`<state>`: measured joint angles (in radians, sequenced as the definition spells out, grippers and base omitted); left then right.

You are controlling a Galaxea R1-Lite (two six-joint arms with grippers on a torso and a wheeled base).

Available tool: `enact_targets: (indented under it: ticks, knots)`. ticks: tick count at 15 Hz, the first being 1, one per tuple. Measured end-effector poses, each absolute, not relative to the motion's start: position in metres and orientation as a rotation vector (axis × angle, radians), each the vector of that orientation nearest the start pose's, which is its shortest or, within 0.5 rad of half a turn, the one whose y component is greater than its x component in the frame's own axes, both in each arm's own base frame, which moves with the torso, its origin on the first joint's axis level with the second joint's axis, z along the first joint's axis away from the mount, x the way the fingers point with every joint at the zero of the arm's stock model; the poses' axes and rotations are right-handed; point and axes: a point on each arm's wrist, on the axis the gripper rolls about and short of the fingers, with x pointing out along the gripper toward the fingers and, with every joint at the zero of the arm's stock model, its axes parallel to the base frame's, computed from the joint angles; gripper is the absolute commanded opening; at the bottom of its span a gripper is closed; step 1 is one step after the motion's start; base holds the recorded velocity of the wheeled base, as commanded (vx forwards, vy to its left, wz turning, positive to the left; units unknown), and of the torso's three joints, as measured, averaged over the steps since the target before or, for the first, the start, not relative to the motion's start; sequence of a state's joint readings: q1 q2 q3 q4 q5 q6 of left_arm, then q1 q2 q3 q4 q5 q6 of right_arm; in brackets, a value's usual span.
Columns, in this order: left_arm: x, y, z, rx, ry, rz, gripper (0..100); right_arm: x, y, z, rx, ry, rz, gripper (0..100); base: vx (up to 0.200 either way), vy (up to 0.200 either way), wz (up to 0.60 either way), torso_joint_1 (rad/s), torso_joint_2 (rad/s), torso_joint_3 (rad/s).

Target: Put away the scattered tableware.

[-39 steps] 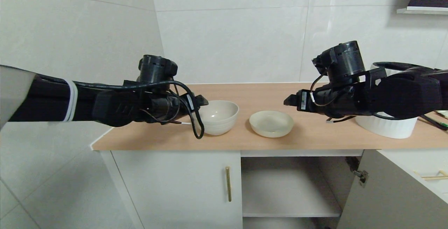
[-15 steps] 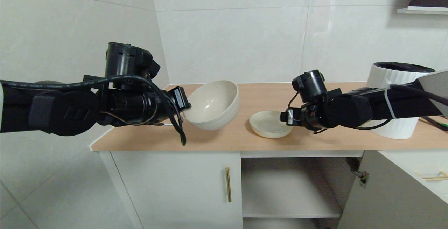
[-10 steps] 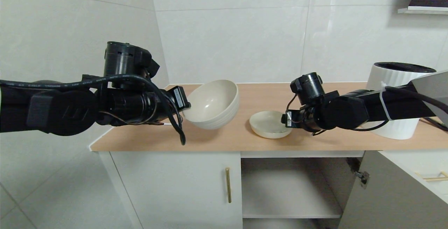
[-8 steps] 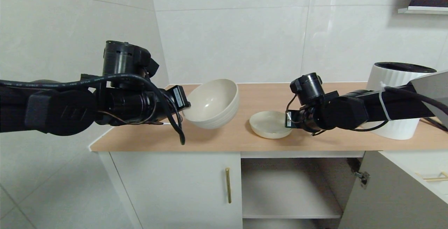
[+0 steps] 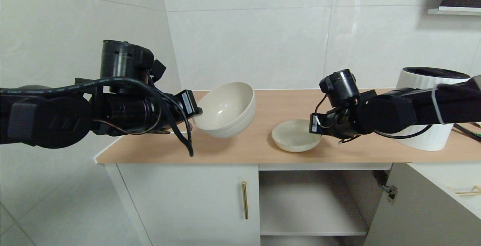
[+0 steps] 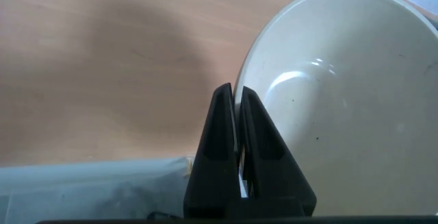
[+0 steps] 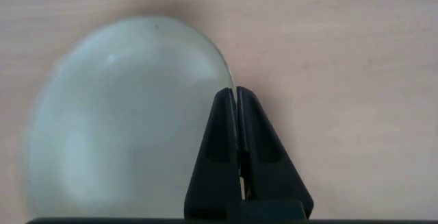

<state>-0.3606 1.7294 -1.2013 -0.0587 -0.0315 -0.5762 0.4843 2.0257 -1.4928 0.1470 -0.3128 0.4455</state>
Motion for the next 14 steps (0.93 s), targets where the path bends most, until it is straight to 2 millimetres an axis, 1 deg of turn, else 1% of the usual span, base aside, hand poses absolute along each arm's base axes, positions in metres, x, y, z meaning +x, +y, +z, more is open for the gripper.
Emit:
enact_targets:
  ticks: [1,3,6,9,12,14]
  knots:
    - [0.302,-0.115,0.225,-0.477,0.573,-0.237,0,0.349,0.177,0.190,0.183,0.662,0.051,0,0.000,0.000,0.00,0.000,0.00,0.000]
    - [0.288,-0.110,0.226,-0.466,0.576,-0.256,0,0.326,0.167,0.207,0.212,0.702,0.131,0,0.000,0.000,0.00,0.000,0.00,0.000]
    - [0.265,-0.105,0.231,-0.452,0.580,-0.328,0,0.295,0.152,0.216,0.227,0.739,0.202,0,0.000,0.000,0.00,0.000,0.00,0.000]
    - [0.245,-0.101,0.223,-0.412,0.612,-0.361,0,0.268,0.139,0.216,0.215,0.764,0.226,0,0.000,0.000,0.00,0.000,0.00,0.000]
    - [0.239,-0.104,0.217,-0.404,0.632,-0.374,0,0.251,0.130,0.214,0.195,0.770,0.229,0,-0.200,0.000,0.00,0.007,0.00,0.007]
    - [0.238,-0.107,0.213,-0.396,0.651,-0.382,0,0.248,0.127,0.215,0.192,0.768,0.226,0,-0.200,0.000,0.00,0.005,0.00,0.005]
